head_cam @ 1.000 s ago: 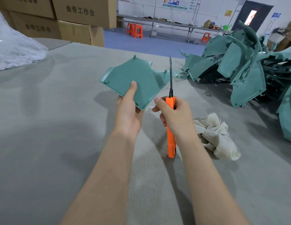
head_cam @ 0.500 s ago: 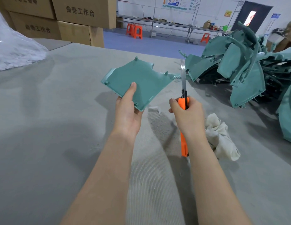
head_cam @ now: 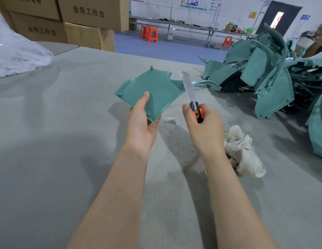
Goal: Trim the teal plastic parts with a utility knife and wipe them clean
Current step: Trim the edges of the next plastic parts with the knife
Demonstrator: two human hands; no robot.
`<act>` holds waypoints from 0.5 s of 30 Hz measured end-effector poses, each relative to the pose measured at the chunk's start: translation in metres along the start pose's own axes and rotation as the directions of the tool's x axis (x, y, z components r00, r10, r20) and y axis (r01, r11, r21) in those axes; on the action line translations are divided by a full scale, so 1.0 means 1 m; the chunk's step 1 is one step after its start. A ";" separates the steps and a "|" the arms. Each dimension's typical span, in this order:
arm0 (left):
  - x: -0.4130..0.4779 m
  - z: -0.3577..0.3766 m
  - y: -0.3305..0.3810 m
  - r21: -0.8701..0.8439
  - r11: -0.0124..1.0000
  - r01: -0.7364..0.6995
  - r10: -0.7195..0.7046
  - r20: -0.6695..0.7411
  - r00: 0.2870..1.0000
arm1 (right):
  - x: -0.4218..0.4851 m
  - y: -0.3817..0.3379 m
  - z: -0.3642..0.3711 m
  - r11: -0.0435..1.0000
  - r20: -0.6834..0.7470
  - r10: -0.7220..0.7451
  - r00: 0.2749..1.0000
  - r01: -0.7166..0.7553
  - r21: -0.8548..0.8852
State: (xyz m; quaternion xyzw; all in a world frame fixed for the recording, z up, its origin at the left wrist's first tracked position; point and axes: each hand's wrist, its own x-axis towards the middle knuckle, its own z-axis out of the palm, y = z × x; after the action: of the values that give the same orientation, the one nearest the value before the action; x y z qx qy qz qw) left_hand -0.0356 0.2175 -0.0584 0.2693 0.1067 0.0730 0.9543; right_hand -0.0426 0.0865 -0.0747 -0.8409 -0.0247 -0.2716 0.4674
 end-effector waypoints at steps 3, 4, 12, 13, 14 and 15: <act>0.000 0.000 0.000 0.013 1.000 -0.004 0.004 0.003 1.000 | 0.000 0.000 0.001 1.000 0.014 -0.005 1.000 0.005 -0.015; 0.000 0.000 0.000 0.013 1.000 -0.005 0.005 0.002 1.000 | -0.001 0.000 0.001 1.000 0.017 -0.009 1.000 0.009 -0.016; -0.001 0.000 0.001 -0.001 1.000 -0.011 0.011 0.004 1.000 | -0.003 -0.002 0.003 1.000 0.027 -0.015 1.000 0.016 -0.010; -0.001 0.000 0.001 -0.003 1.000 -0.008 0.008 0.000 1.000 | -0.003 -0.002 0.004 1.000 0.045 -0.018 0.999 0.019 -0.021; 0.000 0.000 0.000 -0.002 1.000 -0.006 0.006 -0.004 1.000 | -0.004 -0.003 0.005 0.999 0.065 -0.022 0.998 0.024 -0.030; 0.000 0.000 0.000 0.000 1.000 -0.004 0.004 -0.008 1.000 | -0.005 -0.004 0.006 0.999 0.081 -0.026 0.996 0.028 -0.035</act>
State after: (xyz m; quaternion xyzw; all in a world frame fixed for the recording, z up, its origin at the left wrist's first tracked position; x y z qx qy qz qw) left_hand -0.0357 0.2175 -0.0589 0.2691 0.1097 0.0758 0.9538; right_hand -0.0456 0.0950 -0.0769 -0.8591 -0.0500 -0.2442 0.4470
